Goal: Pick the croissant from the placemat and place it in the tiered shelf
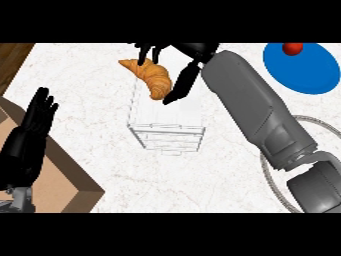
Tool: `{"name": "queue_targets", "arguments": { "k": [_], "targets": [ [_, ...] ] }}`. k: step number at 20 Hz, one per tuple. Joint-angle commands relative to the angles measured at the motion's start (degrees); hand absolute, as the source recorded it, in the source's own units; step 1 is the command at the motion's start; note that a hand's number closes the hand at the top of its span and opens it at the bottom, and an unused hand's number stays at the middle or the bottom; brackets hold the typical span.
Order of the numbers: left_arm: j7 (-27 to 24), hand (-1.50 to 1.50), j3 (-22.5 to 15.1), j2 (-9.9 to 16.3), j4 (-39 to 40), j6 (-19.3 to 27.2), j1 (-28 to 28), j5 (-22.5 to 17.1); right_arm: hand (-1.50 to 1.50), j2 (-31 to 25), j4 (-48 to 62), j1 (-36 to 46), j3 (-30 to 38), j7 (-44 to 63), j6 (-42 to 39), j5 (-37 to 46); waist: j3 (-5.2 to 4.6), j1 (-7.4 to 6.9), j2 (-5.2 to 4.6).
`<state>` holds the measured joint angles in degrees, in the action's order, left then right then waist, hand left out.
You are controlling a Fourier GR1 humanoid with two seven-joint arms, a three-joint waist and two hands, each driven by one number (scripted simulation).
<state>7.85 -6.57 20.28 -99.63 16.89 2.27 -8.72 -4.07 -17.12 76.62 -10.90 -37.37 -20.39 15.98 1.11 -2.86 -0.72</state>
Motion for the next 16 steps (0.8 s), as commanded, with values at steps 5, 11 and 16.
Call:
{"name": "queue_targets", "arguments": {
  "k": [5, 11, 16],
  "targets": [
    [1.94, 0.0, 0.4, -1.13, 2.14, 0.59, 5.5, -0.35, -1.5, 0.95, 4.36, 2.53, 2.6, -4.29, -4.28, -1.0, -1.11, 0.14, -0.53],
    [-1.19, 0.0, -1.6, -2.33, 1.75, 1.75, 1.93, 1.12, -1.5, -3.14, 6.76, 5.81, 9.92, -1.6, -11.32, -7.94, -1.14, -0.43, -0.76],
    [2.57, 0.0, 0.05, -0.88, 1.7, 1.97, 5.71, -0.17, -1.5, -8.54, 8.85, 10.47, 14.97, 6.19, -11.19, -12.1, -1.13, -0.05, -0.75]
  ]
}}
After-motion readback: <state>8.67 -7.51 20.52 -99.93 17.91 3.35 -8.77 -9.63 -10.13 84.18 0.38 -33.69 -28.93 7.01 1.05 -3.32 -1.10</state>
